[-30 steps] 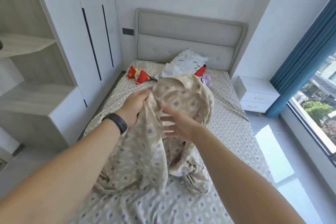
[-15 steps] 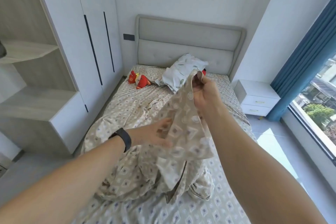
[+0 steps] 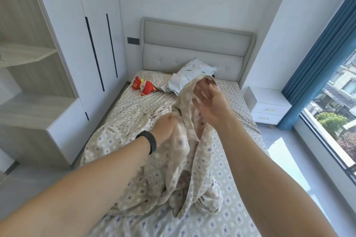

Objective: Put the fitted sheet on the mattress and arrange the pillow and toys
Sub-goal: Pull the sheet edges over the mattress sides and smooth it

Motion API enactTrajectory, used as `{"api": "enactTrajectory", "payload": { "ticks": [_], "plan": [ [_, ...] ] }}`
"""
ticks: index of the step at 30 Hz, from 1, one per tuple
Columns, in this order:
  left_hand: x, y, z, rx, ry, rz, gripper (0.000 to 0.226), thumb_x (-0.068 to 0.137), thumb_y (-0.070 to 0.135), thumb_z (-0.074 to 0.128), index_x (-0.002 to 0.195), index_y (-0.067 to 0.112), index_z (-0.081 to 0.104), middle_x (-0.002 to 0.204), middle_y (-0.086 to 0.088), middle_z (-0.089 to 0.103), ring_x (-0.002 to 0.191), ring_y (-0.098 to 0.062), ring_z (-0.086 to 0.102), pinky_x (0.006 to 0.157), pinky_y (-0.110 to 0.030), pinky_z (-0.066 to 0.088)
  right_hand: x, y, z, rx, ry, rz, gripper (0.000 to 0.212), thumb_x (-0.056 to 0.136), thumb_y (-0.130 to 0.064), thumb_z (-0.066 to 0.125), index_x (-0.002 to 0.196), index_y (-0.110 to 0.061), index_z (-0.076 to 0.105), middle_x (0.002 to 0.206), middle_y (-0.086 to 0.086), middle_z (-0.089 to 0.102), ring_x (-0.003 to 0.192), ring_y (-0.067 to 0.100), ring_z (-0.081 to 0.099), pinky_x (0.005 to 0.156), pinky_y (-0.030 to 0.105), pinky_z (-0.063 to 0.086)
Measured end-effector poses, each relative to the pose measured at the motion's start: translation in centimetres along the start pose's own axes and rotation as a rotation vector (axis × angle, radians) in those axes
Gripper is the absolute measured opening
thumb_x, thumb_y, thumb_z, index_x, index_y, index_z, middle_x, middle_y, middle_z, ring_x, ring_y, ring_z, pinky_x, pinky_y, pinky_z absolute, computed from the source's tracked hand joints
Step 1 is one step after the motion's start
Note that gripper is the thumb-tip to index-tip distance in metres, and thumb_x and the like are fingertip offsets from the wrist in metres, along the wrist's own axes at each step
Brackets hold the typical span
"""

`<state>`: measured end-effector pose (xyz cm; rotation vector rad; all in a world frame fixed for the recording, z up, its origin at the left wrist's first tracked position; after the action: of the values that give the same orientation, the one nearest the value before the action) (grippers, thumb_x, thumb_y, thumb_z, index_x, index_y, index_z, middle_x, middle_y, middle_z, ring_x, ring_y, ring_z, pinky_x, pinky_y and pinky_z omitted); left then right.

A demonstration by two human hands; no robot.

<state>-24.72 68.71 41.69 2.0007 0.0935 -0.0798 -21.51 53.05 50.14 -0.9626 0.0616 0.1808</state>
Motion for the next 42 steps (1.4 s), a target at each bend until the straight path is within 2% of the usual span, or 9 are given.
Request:
{"api": "enactTrajectory", "payload": {
  "ticks": [5, 7, 9, 15, 21, 28, 32, 37, 42],
  "plan": [
    [2.0, 3.3, -5.3, -0.260, 0.100, 0.043, 0.033, 0.103, 0.038, 0.042, 0.091, 0.017, 0.064, 0.098, -0.002, 0.066, 0.089, -0.019, 0.061, 0.082, -0.036, 0.047, -3.0, 7.5, -1.9, -0.729, -0.142, 0.308, 0.081, 0.076, -0.034, 0.077, 0.146, -0.045, 0.038, 0.140, -0.004, 0.055, 0.112, 0.016, 0.057, 0.084, 0.040, 0.051],
    [2.1, 5.5, -5.3, -0.255, -0.006, 0.136, 0.026, 0.106, 0.033, 0.047, 0.095, 0.018, 0.065, 0.103, -0.005, 0.067, 0.096, -0.018, 0.062, 0.091, -0.037, 0.047, -4.5, 10.3, -0.8, -0.853, -0.194, 0.334, 0.068, 0.078, -0.032, 0.083, 0.136, -0.032, 0.048, 0.130, -0.009, 0.062, 0.112, 0.016, 0.062, 0.088, 0.042, 0.056],
    [1.9, 6.5, -4.7, -0.165, -0.098, 0.215, 0.023, 0.104, 0.033, 0.052, 0.097, 0.017, 0.067, 0.095, -0.004, 0.067, 0.090, -0.018, 0.062, 0.087, -0.037, 0.049, -4.2, 10.7, 0.5, -0.799, -0.100, 0.222, 0.023, 0.091, -0.009, 0.065, 0.110, -0.023, 0.064, 0.106, 0.004, 0.072, 0.091, 0.019, 0.068, 0.076, 0.040, 0.061],
    [-0.5, 1.5, -3.9, 0.020, -0.315, 0.168, 0.060, 0.079, 0.062, 0.074, 0.130, 0.036, 0.056, 0.122, 0.015, 0.065, 0.112, -0.005, 0.062, 0.101, -0.031, 0.049, -1.9, 6.1, 0.3, -0.143, 0.164, 0.148, 0.027, 0.100, 0.001, 0.045, 0.113, -0.007, 0.067, 0.107, 0.015, 0.069, 0.092, 0.024, 0.066, 0.065, 0.037, 0.062],
    [-0.6, -2.9, -3.6, 0.378, -0.159, 0.108, 0.016, 0.102, 0.025, 0.053, 0.093, 0.016, 0.062, 0.075, 0.000, 0.059, 0.063, -0.019, 0.051, 0.054, -0.025, 0.035, -0.6, -3.1, 2.4, 0.217, 0.204, -0.072, 0.026, 0.087, -0.001, 0.070, 0.112, -0.005, 0.067, 0.113, 0.016, 0.071, 0.103, 0.032, 0.067, 0.073, 0.050, 0.061],
    [1.4, -3.4, -8.5, 0.497, 0.033, 0.044, 0.028, 0.101, 0.018, 0.041, 0.084, 0.014, 0.063, 0.081, -0.001, 0.059, 0.081, -0.023, 0.056, 0.062, -0.032, 0.037, 0.7, -3.3, -0.4, -0.017, 0.319, -0.080, 0.012, 0.097, -0.006, 0.054, 0.090, -0.003, 0.063, 0.073, 0.009, 0.061, 0.073, 0.023, 0.060, 0.067, 0.035, 0.057],
    [1.8, 3.8, -8.2, 0.307, 0.149, 0.192, 0.030, 0.098, 0.013, 0.040, 0.068, 0.012, 0.042, 0.065, -0.005, 0.046, 0.059, -0.020, 0.043, 0.055, -0.034, 0.028, -1.3, 7.6, -1.3, -0.326, 0.280, 0.253, 0.030, 0.090, -0.036, 0.067, 0.104, -0.009, 0.063, 0.077, 0.001, 0.058, 0.065, 0.013, 0.050, 0.069, 0.032, 0.045],
    [0.7, 7.5, -5.8, 0.269, 0.030, 0.322, 0.021, 0.094, 0.011, 0.044, 0.083, -0.004, 0.055, 0.073, -0.007, 0.053, 0.066, -0.014, 0.046, 0.063, -0.033, 0.036, -5.3, 15.2, 0.5, 0.126, -0.001, 0.584, 0.077, 0.085, -0.069, 0.063, 0.128, -0.005, 0.063, 0.124, 0.015, 0.063, 0.107, 0.034, 0.066, 0.091, 0.051, 0.056],
    [-1.0, 3.9, -2.8, 0.359, -0.235, 0.316, 0.016, 0.085, 0.032, 0.069, 0.093, 0.022, 0.060, 0.087, 0.004, 0.067, 0.076, -0.010, 0.060, 0.071, -0.031, 0.049, -3.5, 11.5, 0.0, 0.104, 0.059, 0.344, 0.031, 0.108, -0.018, 0.040, 0.102, -0.007, 0.068, 0.092, 0.017, 0.072, 0.077, 0.025, 0.069, 0.068, 0.035, 0.056]
  ]
}}
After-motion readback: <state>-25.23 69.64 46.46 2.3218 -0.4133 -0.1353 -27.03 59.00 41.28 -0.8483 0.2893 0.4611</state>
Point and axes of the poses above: each hand's wrist, its own x-axis towards the middle knuckle, its own z-axis out of the palm, y = z × x, the point moved 7 cm from there along x, towards the middle knuckle
